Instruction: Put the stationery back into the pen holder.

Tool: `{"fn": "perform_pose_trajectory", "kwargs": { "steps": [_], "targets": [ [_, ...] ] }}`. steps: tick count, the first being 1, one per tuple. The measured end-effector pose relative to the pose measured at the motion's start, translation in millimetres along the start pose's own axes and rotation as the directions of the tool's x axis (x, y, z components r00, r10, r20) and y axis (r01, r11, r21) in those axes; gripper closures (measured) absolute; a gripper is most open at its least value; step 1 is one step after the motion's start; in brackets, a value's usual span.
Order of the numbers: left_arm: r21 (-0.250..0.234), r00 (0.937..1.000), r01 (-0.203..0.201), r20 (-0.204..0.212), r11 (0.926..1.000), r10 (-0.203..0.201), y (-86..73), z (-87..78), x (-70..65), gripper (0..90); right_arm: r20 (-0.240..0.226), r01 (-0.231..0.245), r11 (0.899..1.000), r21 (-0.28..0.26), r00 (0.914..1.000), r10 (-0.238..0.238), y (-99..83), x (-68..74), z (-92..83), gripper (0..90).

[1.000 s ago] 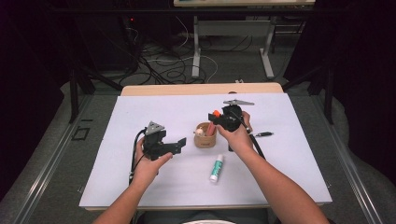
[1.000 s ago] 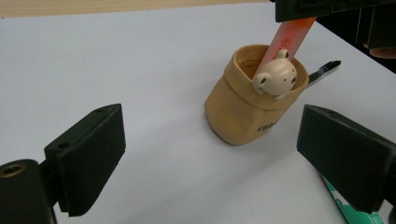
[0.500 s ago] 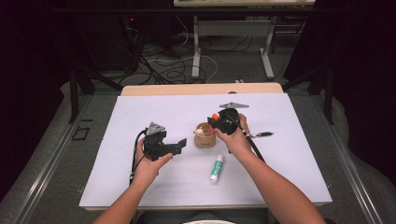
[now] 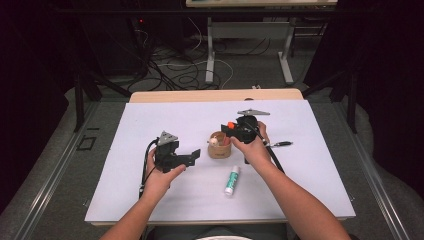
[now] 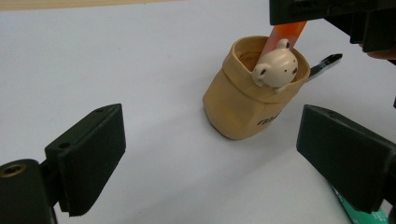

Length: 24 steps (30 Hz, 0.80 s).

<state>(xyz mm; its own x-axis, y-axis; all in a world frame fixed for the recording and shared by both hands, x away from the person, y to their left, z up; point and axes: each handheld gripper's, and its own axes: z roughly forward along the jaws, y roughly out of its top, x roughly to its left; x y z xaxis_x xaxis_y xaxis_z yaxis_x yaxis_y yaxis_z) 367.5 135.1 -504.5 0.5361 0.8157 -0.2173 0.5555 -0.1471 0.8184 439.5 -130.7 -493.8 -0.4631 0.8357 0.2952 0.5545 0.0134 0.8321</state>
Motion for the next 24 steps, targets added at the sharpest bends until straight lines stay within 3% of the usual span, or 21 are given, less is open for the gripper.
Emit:
{"fn": "perform_pose_trajectory", "kwargs": {
  "steps": [7, 14, 24],
  "targets": [
    [0.000, 1.0000, 0.007, 0.001, 1.0000, -0.007, 0.0, 0.2, 0.7, 8.4, -0.036, -0.050, 0.998, -0.039, 0.9982, 0.048, 3.4, -1.1, -12.7, 50.0],
    [-0.001, 0.9999, 0.011, 0.004, 0.9999, -0.011, 0.0, 0.0, 1.5, 8.6, -0.076, -0.042, 0.995, -0.085, 0.9965, 0.035, 5.4, -1.5, -26.8, 43.1],
    [0.000, 0.9972, 0.068, 0.030, 0.9977, -0.068, 2.6, 0.4, -0.4, 14.2, -0.108, -0.037, 0.992, -0.119, 0.9939, 0.025, -0.7, -3.1, -46.8, 34.0]
  ]
}}
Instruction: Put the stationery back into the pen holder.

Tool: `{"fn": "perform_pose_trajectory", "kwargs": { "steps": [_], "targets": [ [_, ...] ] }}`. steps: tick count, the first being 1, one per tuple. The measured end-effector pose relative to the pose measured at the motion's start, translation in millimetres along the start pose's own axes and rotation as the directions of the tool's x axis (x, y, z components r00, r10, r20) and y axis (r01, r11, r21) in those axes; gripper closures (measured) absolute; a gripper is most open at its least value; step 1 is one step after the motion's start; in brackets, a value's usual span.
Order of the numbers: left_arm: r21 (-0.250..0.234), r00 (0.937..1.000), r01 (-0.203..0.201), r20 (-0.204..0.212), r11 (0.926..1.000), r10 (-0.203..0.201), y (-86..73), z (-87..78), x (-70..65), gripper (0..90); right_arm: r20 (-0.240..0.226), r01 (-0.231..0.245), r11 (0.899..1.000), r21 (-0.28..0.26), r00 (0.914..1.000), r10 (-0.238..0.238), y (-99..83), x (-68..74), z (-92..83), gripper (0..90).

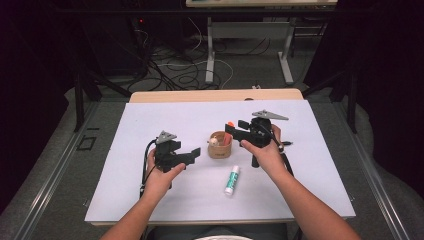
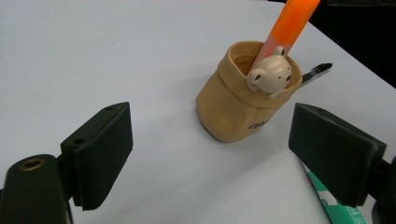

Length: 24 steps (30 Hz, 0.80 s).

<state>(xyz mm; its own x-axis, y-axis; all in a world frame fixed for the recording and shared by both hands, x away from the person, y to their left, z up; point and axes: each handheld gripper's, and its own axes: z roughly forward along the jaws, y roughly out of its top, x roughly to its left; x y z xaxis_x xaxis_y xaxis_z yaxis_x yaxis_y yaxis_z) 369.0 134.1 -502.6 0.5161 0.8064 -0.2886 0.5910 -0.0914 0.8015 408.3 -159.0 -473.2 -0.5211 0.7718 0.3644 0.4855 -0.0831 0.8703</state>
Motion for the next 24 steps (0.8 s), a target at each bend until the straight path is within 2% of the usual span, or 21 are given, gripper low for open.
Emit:
{"fn": "perform_pose_trajectory", "kwargs": {
  "steps": [2, 6, 12, 15, 17, 18, 19, 20, 21, 22, 24],
  "targets": [
    [0.001, 1.0000, 0.008, 0.004, 1.0000, -0.008, 0.3, 0.7, -0.7, 15.3, 0.003, 0.009, 1.000, -0.020, 1.0000, -0.009, -1.9, -0.9, -4.1, 33.4],
    [0.010, 0.9998, 0.019, 0.010, 0.9998, -0.019, 0.3, 2.0, -3.4, 15.4, 0.001, 0.035, 0.999, -0.013, 0.9994, -0.034, -6.1, -3.8, -12.3, 30.3],
    [0.016, 0.9994, 0.024, 0.025, 0.9996, -0.024, 1.1, 1.7, -7.7, 15.0, 0.013, 0.023, 1.000, -0.012, 0.9997, -0.023, -12.7, -3.1, -25.6, 21.4],
    [0.029, 0.9993, 0.019, 0.032, 0.9994, -0.020, 0.9, 2.1, -10.5, 14.0, 0.024, -0.010, 1.000, -0.001, 0.9997, 0.010, -15.1, -2.8, -32.2, 18.9],
    [0.038, 0.9994, 0.008, 0.033, 0.9993, -0.009, 0.8, 2.3, -13.3, 14.0, 0.016, -0.035, 0.999, 0.012, 0.9993, 0.035, -17.1, -2.1, -36.0, 19.0],
    [0.041, 0.9993, 0.004, 0.037, 0.9992, -0.005, 0.7, 2.0, -14.8, 14.1, 0.019, -0.024, 1.000, 0.011, 0.9995, 0.023, -18.1, -3.3, -37.8, 19.1],
    [0.041, 0.9992, 0.004, 0.040, 0.9991, -0.006, 0.8, 1.8, -16.1, 14.5, 0.027, -0.045, 0.999, 0.020, 0.9986, 0.044, -19.0, -2.6, -40.5, 21.1],
    [0.042, 0.9990, 0.008, 0.043, 0.9991, -0.010, 1.0, 1.5, -17.3, 15.6, 0.021, -0.047, 0.999, 0.006, 0.9987, 0.047, -20.0, -4.2, -41.9, 23.7],
    [0.043, 0.9986, 0.014, 0.050, 0.9990, -0.016, 1.3, 1.4, -18.4, 15.7, 0.017, -0.071, 0.997, 0.023, 0.9974, 0.071, -20.1, -4.1, -45.8, 24.9],
    [0.042, 0.9983, 0.016, 0.054, 0.9990, -0.019, 1.5, 1.6, -19.4, 15.9, 0.024, -0.073, 0.997, 0.009, 0.9970, 0.073, -20.6, -4.4, -47.9, 26.1],
    [0.053, 0.9981, 0.014, 0.058, 0.9985, -0.017, 2.2, 2.4, -21.5, 16.4, 0.025, -0.063, 0.998, 0.014, 0.9977, 0.062, -21.4, -5.0, -53.2, 27.1]
  ]
}}
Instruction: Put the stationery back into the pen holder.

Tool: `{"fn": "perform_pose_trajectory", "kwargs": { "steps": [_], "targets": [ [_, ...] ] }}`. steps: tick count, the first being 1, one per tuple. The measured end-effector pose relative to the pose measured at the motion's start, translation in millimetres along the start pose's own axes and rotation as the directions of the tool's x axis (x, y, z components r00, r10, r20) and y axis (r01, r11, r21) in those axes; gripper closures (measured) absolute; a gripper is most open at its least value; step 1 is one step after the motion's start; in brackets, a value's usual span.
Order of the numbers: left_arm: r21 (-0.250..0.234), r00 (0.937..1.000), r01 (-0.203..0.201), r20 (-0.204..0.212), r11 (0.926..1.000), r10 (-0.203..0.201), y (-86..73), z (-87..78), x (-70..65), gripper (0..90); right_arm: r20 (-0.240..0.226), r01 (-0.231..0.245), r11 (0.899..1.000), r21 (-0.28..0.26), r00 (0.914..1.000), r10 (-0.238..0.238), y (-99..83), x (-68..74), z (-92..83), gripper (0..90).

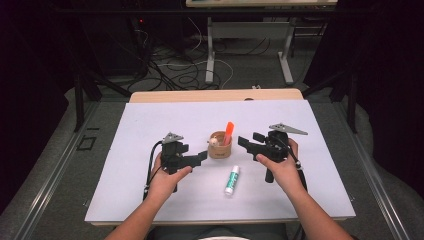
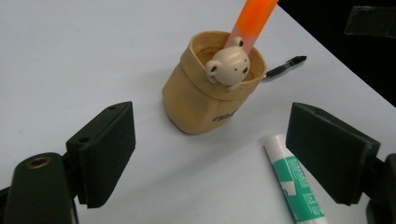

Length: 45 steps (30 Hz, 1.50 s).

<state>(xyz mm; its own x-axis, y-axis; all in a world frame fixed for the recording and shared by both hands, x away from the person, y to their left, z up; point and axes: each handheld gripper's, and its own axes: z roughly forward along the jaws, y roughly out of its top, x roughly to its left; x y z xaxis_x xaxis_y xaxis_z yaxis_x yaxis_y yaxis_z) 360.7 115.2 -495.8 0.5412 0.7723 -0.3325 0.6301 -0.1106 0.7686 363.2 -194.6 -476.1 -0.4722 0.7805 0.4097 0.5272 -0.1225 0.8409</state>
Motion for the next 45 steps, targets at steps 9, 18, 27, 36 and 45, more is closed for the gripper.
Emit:
{"fn": "perform_pose_trajectory", "kwargs": {
  "steps": [9, 18, 27, 36, 45],
  "targets": [
    [0.049, 0.9999, 0.008, 0.011, 0.9988, -0.009, 0.5, 4.6, -12.3, 26.8, -0.001, 0.002, 0.999, 0.054, 1.0000, -0.002, -10.3, -5.8, -11.7, 26.6],
    [0.105, 1.0000, 0.007, -0.003, 0.9944, -0.007, 0.9, 10.9, -24.9, 30.9, 0.026, -0.001, 0.997, 0.082, 0.9997, -0.001, -19.3, -10.2, -11.2, 26.0],
    [0.183, 0.9993, 0.033, 0.012, 0.9825, -0.036, -2.6, 24.6, -38.7, 35.1, 0.060, -0.026, 0.992, 0.127, 0.9980, 0.018, -24.9, -13.0, -8.0, 22.6],
    [0.310, 0.9916, 0.103, 0.042, 0.9452, -0.122, -2.8, 40.5, -56.1, 38.8, 0.107, -0.143, 0.978, 0.150, 0.9860, 0.128, -25.2, -23.7, -10.8, 21.6],
    [0.380, 0.9875, 0.121, 0.048, 0.9169, -0.150, -12.4, 57.1, -69.9, 43.4, 0.108, -0.166, 0.974, 0.157, 0.9827, 0.151, -25.3, -23.9, -10.2, 21.1]
  ]
}}
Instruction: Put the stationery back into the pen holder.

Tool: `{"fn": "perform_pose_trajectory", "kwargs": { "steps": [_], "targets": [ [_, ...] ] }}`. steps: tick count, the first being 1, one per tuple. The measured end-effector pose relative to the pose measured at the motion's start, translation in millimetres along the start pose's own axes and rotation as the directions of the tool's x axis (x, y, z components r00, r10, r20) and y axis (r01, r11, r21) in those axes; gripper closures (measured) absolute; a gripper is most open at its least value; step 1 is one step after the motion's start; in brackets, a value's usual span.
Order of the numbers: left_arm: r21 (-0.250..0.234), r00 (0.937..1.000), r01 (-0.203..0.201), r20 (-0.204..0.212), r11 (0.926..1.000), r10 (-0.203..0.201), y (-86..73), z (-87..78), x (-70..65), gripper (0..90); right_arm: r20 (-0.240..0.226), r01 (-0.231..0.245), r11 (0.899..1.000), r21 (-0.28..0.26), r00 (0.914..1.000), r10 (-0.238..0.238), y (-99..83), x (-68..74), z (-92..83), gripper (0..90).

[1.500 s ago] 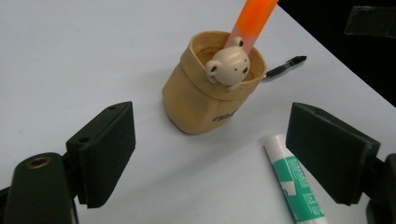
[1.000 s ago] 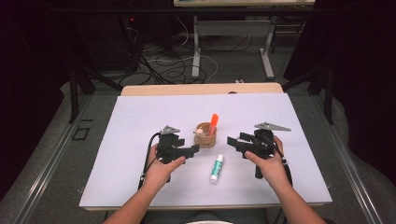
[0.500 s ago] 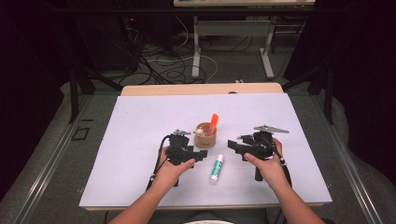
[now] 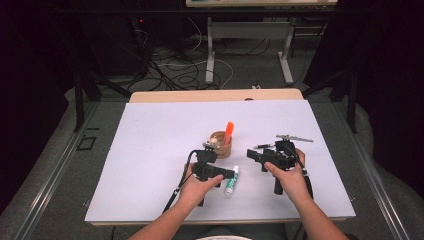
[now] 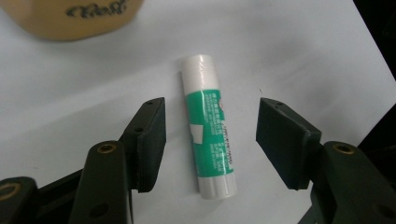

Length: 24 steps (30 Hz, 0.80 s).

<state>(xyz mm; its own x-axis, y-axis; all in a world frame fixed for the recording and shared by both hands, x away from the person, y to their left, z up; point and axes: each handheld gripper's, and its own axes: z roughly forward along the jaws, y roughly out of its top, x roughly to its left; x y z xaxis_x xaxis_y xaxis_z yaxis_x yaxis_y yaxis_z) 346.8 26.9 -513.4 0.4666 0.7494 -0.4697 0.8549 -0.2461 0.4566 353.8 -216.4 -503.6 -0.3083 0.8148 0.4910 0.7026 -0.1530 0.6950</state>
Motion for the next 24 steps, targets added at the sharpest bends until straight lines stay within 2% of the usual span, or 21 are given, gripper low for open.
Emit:
{"fn": "perform_pose_trajectory", "kwargs": {
  "steps": [5, 6, 10, 11, 12, 13, 16, 17, 18, 19, 20, 23, 24],
  "targets": [
    [0.038, 0.9990, 0.043, 0.013, 0.9983, -0.044, -2.3, 9.8, 2.7, 46.1, 0.004, 0.008, 1.000, 0.003, 1.0000, -0.008, -0.2, 0.0, 1.0, 21.2],
    [0.049, 0.9990, 0.042, 0.015, 0.9979, -0.042, -2.7, 10.9, 4.4, 47.6, 0.002, 0.006, 1.000, -0.002, 1.0000, -0.006, -0.3, 0.1, 1.3, 21.2],
    [0.059, 0.9959, 0.080, 0.036, 0.9950, -0.083, -4.9, 16.7, 7.6, 49.4, 0.006, 0.004, 1.000, -0.005, 1.0000, -0.004, -0.1, -0.9, 2.6, 21.4],
    [0.074, 0.9964, 0.071, 0.039, 0.9947, -0.075, -4.9, 17.3, 9.0, 50.0, 0.003, 0.007, 1.000, 0.003, 1.0000, -0.007, -0.1, -1.2, 2.6, 21.4],
    [0.072, 0.9950, 0.090, 0.039, 0.9934, -0.093, -5.6, 18.8, 7.8, 50.3, 0.001, 0.003, 1.000, -0.005, 1.0000, -0.003, -0.5, -1.1, 3.2, 21.4],
    [0.080, 0.9959, 0.079, 0.038, 0.9937, -0.082, -5.6, 19.4, 8.4, 50.5, 0.002, 0.007, 1.000, -0.002, 1.0000, -0.007, -0.4, -1.7, 3.3, 21.4],
    [0.086, 0.9952, 0.088, 0.037, 0.9924, -0.091, -6.8, 21.9, 6.4, 51.8, 0.013, 0.006, 1.000, 0.000, 0.9999, -0.006, -0.4, -2.0, 3.8, 21.4],
    [0.098, 0.9962, 0.075, 0.035, 0.9923, -0.079, -6.8, 22.2, 6.9, 52.1, 0.015, 0.003, 1.000, 0.000, 0.9999, -0.003, -0.4, -1.9, 3.8, 21.4],
    [0.097, 0.9953, 0.086, 0.036, 0.9916, -0.089, -7.5, 23.2, 6.0, 52.7, 0.015, 0.003, 1.000, 0.000, 0.9999, -0.003, -0.4, -2.0, 3.8, 21.4],
    [0.101, 0.9963, 0.074, 0.035, 0.9921, -0.078, -7.9, 24.0, 6.5, 53.2, 0.015, 0.001, 1.000, 0.000, 0.9999, -0.001, -0.3, -2.2, 3.7, 21.4],
    [0.110, 0.9954, 0.085, 0.034, 0.9903, -0.089, -8.5, 24.5, 5.6, 53.8, 0.015, 0.006, 1.000, -0.002, 0.9999, -0.006, -0.4, -2.6, 3.8, 21.5],
    [0.117, 0.9966, 0.076, 0.024, 0.9902, -0.079, -9.6, 26.5, 4.5, 55.7, 0.018, 0.008, 1.000, -0.002, 0.9998, -0.008, -0.7, -2.9, 3.9, 21.6],
    [0.117, 0.9958, 0.086, 0.021, 0.9894, -0.089, -9.8, 26.5, 3.4, 56.5, 0.019, 0.010, 1.000, -0.002, 0.9998, -0.010, -0.8, -3.0, 4.0, 21.5]
  ]
}}
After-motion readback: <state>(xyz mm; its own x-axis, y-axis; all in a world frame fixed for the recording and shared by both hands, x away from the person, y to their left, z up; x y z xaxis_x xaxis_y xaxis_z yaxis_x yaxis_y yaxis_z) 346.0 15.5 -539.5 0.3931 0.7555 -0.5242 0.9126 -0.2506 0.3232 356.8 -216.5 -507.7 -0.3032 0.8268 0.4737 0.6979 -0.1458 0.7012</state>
